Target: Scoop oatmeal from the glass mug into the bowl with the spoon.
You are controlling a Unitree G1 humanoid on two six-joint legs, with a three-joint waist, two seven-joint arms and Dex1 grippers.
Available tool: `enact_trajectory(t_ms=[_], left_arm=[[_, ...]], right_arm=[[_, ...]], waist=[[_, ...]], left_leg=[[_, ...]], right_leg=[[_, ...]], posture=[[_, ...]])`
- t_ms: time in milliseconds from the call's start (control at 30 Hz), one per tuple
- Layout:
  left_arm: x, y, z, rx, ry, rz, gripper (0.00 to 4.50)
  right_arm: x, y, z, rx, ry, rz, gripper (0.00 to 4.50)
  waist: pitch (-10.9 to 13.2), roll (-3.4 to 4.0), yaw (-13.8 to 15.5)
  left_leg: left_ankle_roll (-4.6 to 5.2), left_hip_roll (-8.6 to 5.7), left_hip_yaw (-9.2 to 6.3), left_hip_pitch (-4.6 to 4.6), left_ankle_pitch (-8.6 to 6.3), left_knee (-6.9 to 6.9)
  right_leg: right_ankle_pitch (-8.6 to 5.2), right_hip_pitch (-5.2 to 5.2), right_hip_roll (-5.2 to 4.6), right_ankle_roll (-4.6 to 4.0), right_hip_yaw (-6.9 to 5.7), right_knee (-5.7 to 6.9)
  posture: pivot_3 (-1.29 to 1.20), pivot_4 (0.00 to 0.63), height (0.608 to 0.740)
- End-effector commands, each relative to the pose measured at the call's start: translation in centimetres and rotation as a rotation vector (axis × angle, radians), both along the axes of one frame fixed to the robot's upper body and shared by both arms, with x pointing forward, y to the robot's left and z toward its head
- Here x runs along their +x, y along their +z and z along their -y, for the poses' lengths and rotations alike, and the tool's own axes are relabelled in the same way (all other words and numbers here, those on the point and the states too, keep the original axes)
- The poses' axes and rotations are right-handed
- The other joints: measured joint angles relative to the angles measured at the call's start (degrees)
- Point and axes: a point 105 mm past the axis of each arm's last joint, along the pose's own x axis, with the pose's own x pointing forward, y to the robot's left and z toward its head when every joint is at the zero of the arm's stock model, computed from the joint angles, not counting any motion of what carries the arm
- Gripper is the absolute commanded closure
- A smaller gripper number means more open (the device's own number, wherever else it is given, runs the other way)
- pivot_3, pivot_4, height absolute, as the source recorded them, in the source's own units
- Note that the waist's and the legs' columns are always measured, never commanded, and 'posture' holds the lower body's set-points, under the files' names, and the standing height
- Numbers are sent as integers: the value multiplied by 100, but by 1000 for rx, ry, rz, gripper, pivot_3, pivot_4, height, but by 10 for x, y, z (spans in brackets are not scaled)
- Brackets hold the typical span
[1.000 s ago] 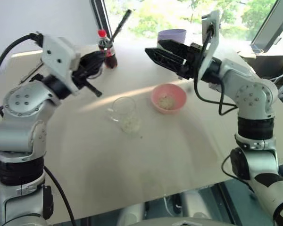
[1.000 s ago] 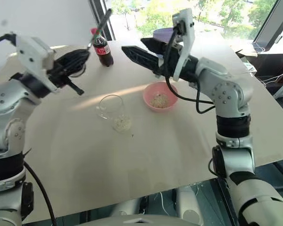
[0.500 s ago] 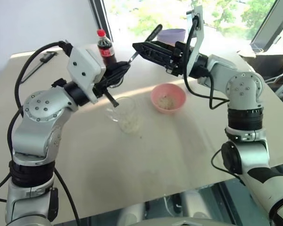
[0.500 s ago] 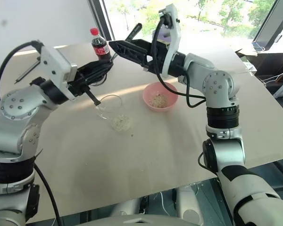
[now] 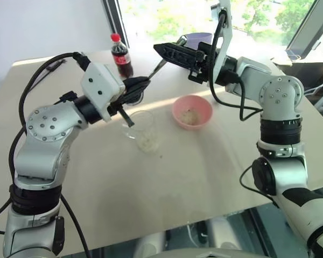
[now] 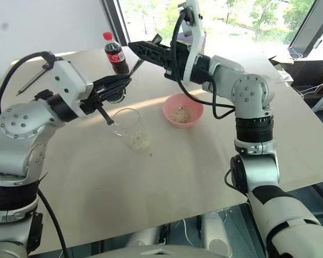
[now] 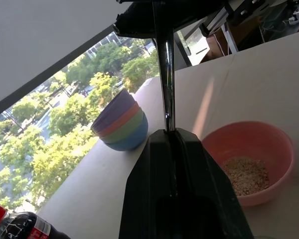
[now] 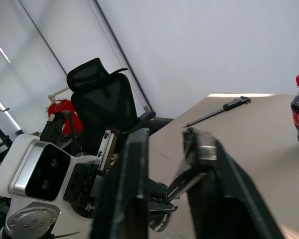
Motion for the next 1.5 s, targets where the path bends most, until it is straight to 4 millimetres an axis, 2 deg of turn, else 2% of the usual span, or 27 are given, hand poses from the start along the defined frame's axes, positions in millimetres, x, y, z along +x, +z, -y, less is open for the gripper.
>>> enact_trajectory(t_ms=[33, 367, 400, 433, 533, 667, 733, 800, 867, 933, 1167, 1333, 1500], left_arm=[[-2, 5, -1, 15, 4, 36, 4500], [-3, 10, -8, -47, 39, 14, 4500], [-4, 11, -8, -65, 39, 5, 3846], [-6, 13, -7, -84, 24, -5, 3654], [-12, 21, -9, -131, 19, 15, 2315], [-19, 38, -30, -282, 78, 28, 2315], [-24, 49, -51, -378, 142, 63, 2315], [-30, 50, -68, -428, 199, 75, 2315], [-38, 28, -90, -423, 290, 29, 2315], [-46, 1, -100, -448, 329, -49, 2315], [-56, -84, -98, -476, 349, -276, 2315], [-45, -115, -87, -497, 304, -343, 2315], [-34, -124, -90, -489, 293, -349, 2315]], right_arm=[[-10, 19, 1, 48, 25, 57, 4445], [-6, 13, 2, 32, 4, 40, 4445], [-5, 14, 2, 34, 1, 38, 4500], [-4, 14, 2, 42, -3, 34, 4500], [-1, 19, 1, 74, -10, 21, 4500], [5, 27, 4, 126, -35, -3, 4500], [12, 32, 10, 156, -73, -20, 4500], [18, 33, 18, 172, -111, -35, 4500], [26, 31, 34, 178, -163, -50, 4500], [33, 29, 49, 187, -212, -63, 4500], [40, 28, 63, 194, -289, -76, 4500], [41, 24, 62, 186, -302, -86, 4500], [41, 24, 63, 186, -314, -84, 4500]], waist=[[0, 1, -1], [1, 2, -2], [1, 2, -1], [1, 2, -2], [1, 2, -6], [2, 3, -12], [2, 3, -11], [2, 4, -15], [3, 8, -31], [5, 12, -25], [7, 13, 7], [7, 16, 15], [7, 18, -13]], left_leg=[[0, 0, 0, 0, 0, 0], [0, 0, 0, 0, 0, 0], [0, 0, 0, 0, 0, 0], [0, 0, 0, 0, 0, 0], [0, 1, 0, 0, 0, 0], [0, 2, -1, 0, 0, 0], [0, 2, -2, 0, 0, 0], [0, 2, -3, 0, 0, 0], [-1, 2, 0, 0, 0, -1], [-1, 1, 8, 3, 0, -8], [0, 2, 2, -6, 0, -9], [21, 2, -2, 3, -12, -8], [23, 3, 4, 5, -13, -7]], right_leg=[[0, 0, 0, 0, 0, 0], [0, 0, 0, 0, 0, 0], [0, 0, 0, 0, 0, 0], [0, 0, 0, 0, 0, 0], [0, 0, 0, 0, 0, 0], [0, 0, -1, 0, 1, -1], [0, -2, -1, 0, 0, 0], [0, -3, 0, 0, 0, -1], [0, -3, -1, 0, 2, -1], [-1, -3, -2, 0, 11, -6], [0, -4, -6, -1, 0, -16], [0, 5, -4, -2, -4, -7], [0, 3, -4, -2, 2, -3]], posture=[[0, 150, 740], [0, 150, 740], [0, 150, 740], [0, 150, 740], [0, 150, 740], [0, 150, 740], [0, 150, 740], [0, 150, 740], [0, 150, 740], [0, 150, 740], [0, 150, 740], [0, 150, 740], [0, 150, 740]])
